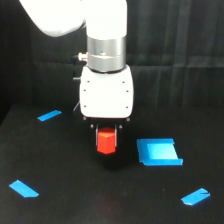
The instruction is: Pick up the red object from the table
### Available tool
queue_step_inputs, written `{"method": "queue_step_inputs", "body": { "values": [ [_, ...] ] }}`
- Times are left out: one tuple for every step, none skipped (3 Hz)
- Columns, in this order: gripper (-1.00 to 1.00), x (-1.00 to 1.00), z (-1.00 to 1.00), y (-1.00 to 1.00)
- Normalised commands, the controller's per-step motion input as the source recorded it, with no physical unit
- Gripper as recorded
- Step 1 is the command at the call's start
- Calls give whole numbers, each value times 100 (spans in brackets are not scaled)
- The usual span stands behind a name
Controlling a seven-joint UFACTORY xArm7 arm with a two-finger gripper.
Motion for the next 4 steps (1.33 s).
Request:
{"method": "queue_step_inputs", "body": {
  "values": [
    [-97,13,100,14],
    [-96,20,95,4],
    [-100,2,85,19],
    [-99,-7,57,10]
  ]
}}
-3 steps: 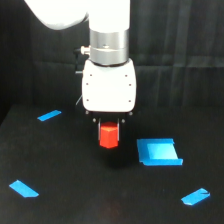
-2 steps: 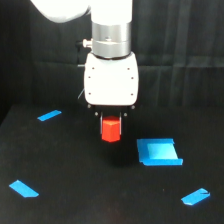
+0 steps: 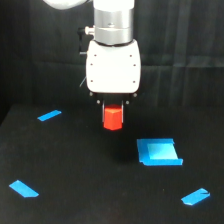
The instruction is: Pick up the red object from the table
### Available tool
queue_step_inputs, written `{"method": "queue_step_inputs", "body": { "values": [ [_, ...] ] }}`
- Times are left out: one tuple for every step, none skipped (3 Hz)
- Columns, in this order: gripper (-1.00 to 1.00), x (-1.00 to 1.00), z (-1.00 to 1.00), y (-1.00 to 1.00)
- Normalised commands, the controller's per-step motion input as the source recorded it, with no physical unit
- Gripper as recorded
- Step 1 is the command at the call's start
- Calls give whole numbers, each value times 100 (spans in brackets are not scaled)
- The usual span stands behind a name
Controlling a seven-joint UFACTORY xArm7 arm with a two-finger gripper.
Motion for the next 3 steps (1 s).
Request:
{"method": "queue_step_inputs", "body": {
  "values": [
    [-94,-8,18,7],
    [-93,-1,14,0],
    [-95,-3,12,9]
  ]
}}
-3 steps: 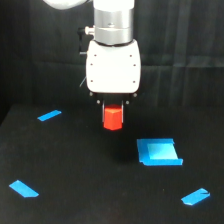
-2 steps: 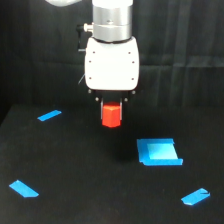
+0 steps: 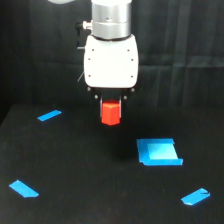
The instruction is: Pick up the red object from the table
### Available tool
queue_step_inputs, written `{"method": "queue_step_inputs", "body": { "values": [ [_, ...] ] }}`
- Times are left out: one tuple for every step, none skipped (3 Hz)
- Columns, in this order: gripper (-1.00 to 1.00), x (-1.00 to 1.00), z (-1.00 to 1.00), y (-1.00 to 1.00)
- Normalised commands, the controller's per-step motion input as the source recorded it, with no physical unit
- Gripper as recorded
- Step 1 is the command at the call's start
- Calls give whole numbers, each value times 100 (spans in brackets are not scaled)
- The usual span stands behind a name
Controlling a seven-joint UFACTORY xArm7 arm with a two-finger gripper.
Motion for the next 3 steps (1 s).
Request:
{"method": "queue_step_inputs", "body": {
  "values": [
    [-100,2,16,5],
    [-93,-1,18,11],
    [-100,-3,4,3]
  ]
}}
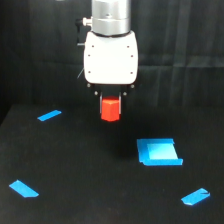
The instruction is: Pick up the red object from the table
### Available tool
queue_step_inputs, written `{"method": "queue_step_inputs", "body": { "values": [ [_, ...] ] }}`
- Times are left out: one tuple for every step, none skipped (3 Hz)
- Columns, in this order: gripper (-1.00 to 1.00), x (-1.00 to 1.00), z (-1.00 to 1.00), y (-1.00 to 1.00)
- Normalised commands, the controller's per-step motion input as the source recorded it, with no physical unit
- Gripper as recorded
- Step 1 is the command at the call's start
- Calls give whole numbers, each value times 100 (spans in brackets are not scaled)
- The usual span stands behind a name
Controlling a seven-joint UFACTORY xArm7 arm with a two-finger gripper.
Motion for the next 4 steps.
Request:
{"method": "queue_step_inputs", "body": {
  "values": [
    [-100,11,6,3],
    [-97,2,-1,4],
    [-96,1,2,10],
    [-99,-1,0,3]
  ]
}}
